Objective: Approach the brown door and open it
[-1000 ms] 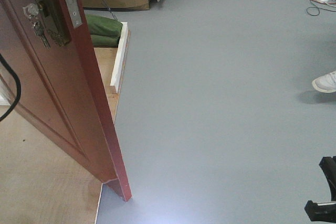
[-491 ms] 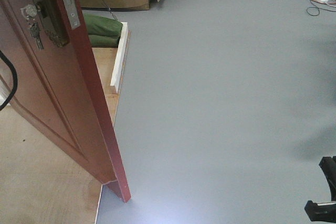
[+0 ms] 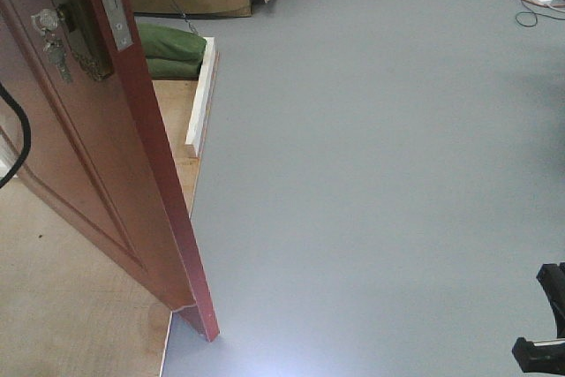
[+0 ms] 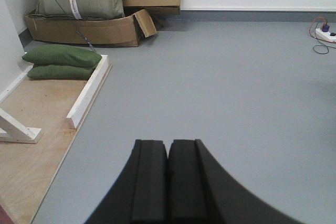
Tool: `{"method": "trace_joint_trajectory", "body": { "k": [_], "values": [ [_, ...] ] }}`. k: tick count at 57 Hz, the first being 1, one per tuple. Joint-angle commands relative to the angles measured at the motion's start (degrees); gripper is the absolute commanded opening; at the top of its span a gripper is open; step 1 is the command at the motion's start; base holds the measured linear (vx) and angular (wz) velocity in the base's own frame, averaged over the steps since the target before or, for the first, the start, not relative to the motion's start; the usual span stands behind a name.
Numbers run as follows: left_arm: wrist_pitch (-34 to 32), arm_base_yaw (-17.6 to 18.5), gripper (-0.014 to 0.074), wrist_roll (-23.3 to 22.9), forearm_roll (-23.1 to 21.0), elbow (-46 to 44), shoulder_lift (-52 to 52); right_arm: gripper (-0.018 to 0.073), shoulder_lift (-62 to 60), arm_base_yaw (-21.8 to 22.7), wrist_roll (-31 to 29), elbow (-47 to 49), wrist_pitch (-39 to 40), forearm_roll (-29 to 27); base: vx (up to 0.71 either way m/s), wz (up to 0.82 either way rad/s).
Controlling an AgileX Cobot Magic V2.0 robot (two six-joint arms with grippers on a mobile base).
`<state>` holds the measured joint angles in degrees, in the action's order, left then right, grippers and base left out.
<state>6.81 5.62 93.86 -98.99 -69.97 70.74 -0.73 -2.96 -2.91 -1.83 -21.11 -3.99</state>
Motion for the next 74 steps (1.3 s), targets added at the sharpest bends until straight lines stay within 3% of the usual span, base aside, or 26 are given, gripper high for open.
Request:
{"method": "trace_joint_trajectory", "body": {
  "k": [1, 74],
  "values": [
    [1.4, 0.6, 0.0067, -0.3, -2.6, -2.1, -1.4, 0.0000, -0.3, -0.1, -0.4, -0.2, 4.5, 0.2, 0.00, 0.00],
    [1.4, 0.6, 0.0067, -0.3, -2.6, -2.1, -1.4, 0.0000, -0.3, -0.1, -0.4, -0.2, 4.5, 0.2, 0.01, 0.00]
  ]
}}
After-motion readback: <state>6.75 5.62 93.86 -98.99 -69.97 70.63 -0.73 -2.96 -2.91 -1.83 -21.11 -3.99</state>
